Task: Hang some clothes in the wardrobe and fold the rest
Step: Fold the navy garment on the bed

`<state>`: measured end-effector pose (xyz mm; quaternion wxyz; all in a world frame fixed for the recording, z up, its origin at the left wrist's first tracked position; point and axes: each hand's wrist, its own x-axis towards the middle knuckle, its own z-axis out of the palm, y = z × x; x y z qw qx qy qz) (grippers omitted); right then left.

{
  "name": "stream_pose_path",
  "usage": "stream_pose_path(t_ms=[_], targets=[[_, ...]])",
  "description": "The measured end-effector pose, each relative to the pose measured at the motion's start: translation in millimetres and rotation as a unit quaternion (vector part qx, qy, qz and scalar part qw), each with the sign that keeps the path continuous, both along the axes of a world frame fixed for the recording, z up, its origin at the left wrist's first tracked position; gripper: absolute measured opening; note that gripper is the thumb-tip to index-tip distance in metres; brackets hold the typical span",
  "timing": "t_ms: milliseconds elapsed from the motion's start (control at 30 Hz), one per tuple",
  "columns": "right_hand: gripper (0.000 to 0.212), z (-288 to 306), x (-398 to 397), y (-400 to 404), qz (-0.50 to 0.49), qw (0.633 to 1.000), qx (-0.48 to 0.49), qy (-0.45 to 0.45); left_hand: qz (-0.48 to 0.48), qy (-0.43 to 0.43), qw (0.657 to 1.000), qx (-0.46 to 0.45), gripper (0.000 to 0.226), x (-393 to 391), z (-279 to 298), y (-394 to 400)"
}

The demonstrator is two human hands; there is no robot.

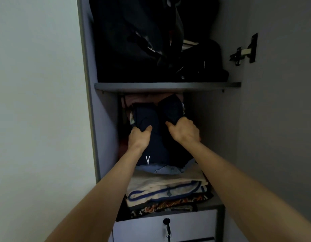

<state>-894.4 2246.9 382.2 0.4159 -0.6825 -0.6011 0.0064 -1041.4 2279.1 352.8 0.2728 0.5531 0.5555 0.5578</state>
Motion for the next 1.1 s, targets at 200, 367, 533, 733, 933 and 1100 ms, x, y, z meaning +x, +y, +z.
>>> stream_pose_path(t_ms=[200, 367, 533, 733, 933, 1100], targets=[[0.061, -33, 4, 25, -0.004, 0.994, -0.106, 0.035, 0.007, 0.07, 0.993, -0.097, 0.065, -12, -33, 15], [0.087, -31, 6, 41, -0.033, 0.988, -0.145, 0.033, 0.048, 0.162, 0.976, -0.138, 0.08, -19, -35, 20], [0.08, -22, 3, 50, -0.135, 0.924, -0.084, -0.347, 0.176, 0.476, 0.861, -0.026, 0.092, -16, -31, 17], [0.067, -64, 5, 72, 0.035, 0.917, -0.195, -0.347, 0.024, 0.544, 0.838, -0.048, 0.067, 5, -58, 34], [0.066, -107, 31, 72, 0.043, 0.945, -0.267, -0.186, -0.047, 0.56, 0.82, -0.11, 0.079, 16, -79, 44], [0.066, -112, 24, 77, 0.057, 0.942, -0.265, -0.197, -0.082, 0.522, 0.836, -0.145, 0.08, 5, -86, 46]])
